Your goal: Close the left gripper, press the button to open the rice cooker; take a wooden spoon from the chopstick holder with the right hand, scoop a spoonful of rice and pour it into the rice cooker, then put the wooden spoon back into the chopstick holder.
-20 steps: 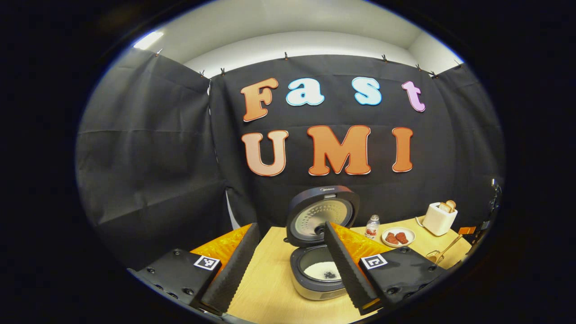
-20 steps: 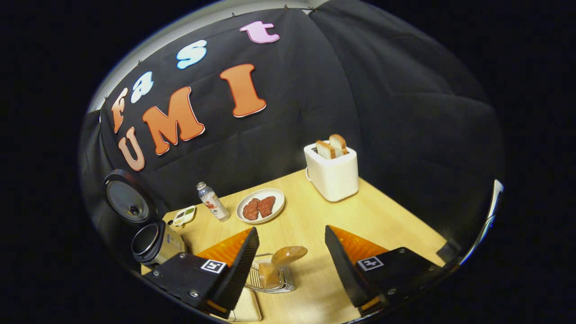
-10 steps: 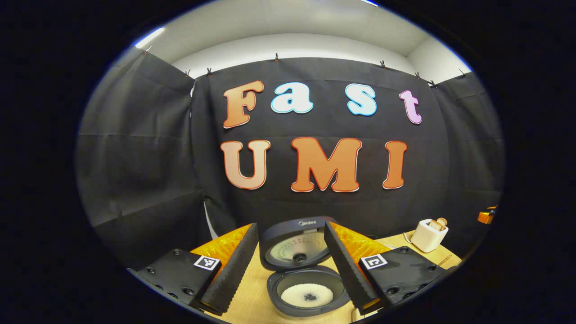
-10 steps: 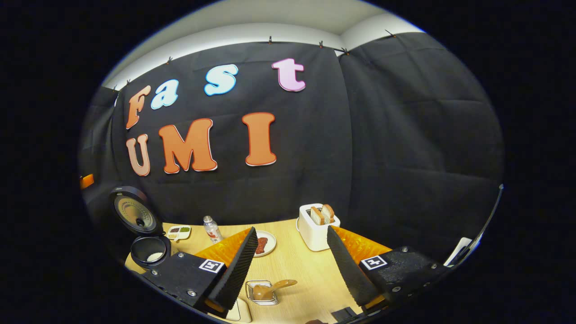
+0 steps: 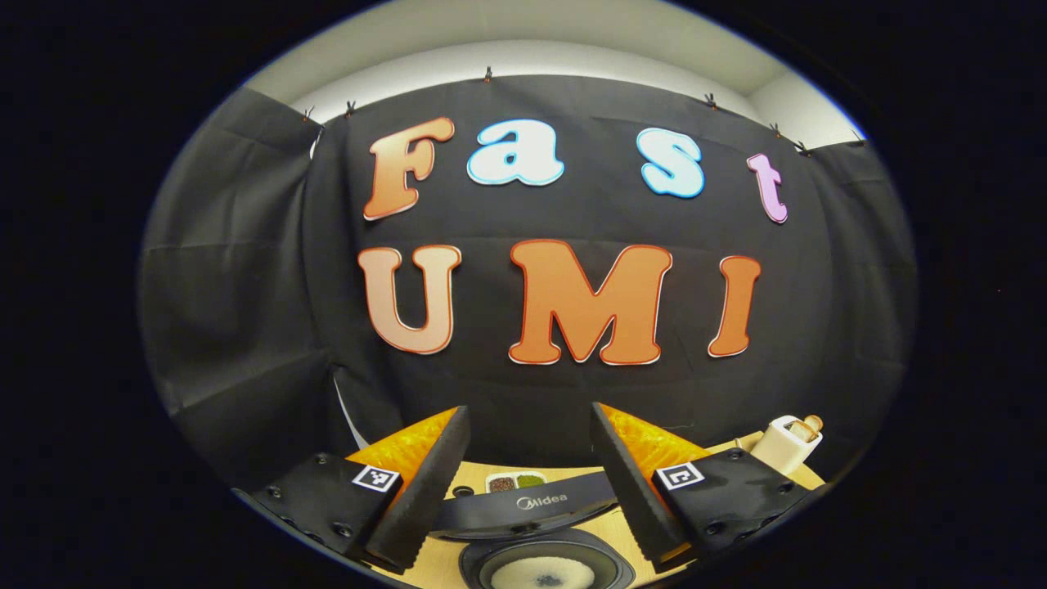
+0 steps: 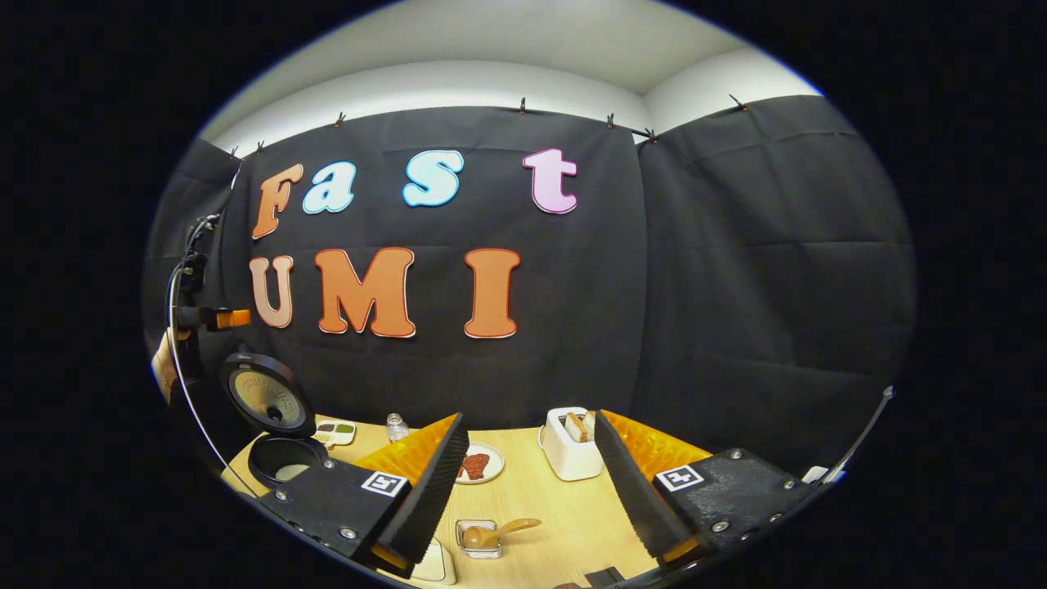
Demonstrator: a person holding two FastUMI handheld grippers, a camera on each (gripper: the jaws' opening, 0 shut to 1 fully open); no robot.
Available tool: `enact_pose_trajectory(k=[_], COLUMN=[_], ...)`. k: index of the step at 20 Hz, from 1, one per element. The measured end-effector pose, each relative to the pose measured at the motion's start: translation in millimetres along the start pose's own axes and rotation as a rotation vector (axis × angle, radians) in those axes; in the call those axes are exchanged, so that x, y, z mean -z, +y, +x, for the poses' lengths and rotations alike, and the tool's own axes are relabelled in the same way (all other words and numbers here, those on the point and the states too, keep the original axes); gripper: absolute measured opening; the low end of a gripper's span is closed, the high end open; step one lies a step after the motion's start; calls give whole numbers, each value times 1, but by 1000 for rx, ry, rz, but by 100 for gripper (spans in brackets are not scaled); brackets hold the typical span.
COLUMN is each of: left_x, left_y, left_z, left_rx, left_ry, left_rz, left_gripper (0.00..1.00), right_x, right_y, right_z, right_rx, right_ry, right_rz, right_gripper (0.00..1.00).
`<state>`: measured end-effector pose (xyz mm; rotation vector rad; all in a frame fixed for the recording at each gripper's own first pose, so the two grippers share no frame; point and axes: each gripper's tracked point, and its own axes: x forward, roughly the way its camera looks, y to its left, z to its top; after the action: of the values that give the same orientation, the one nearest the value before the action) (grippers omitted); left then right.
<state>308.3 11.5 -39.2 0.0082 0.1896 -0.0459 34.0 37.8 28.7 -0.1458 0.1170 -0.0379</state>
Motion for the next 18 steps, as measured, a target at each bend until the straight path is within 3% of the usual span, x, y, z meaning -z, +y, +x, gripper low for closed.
enact_pose_trajectory(k=[3,4,5,6,7,13,15,18], left_x=[28,38,44,50,57,73,80,96], left_y=[7,6,4,3,5,-4,-7,-19], left_z=[32,37,40,42,41,16,-1,-30], left_rx=[-22,-22,-15,-7,-4,37,35,39], left_ry=[75,99,109,118,124,122,109,117], left_rz=[23,36,40,36,31,-21,-36,-28], left_gripper=[98,99,96,99,95,99,96,99], right_x=[2,10,10,12,14,19,19,23], right_y=[-5,-2,-4,-4,-4,-9,-3,8], right_z=[-6,-11,-11,-12,-13,-9,-9,-11], right_rx=[16,24,29,34,34,26,7,-43], right_ry=[9,7,4,9,15,20,19,17], right_rz=[0,-5,-5,-1,6,9,7,12], right_gripper=[95,100,95,95,95,95,95,95])
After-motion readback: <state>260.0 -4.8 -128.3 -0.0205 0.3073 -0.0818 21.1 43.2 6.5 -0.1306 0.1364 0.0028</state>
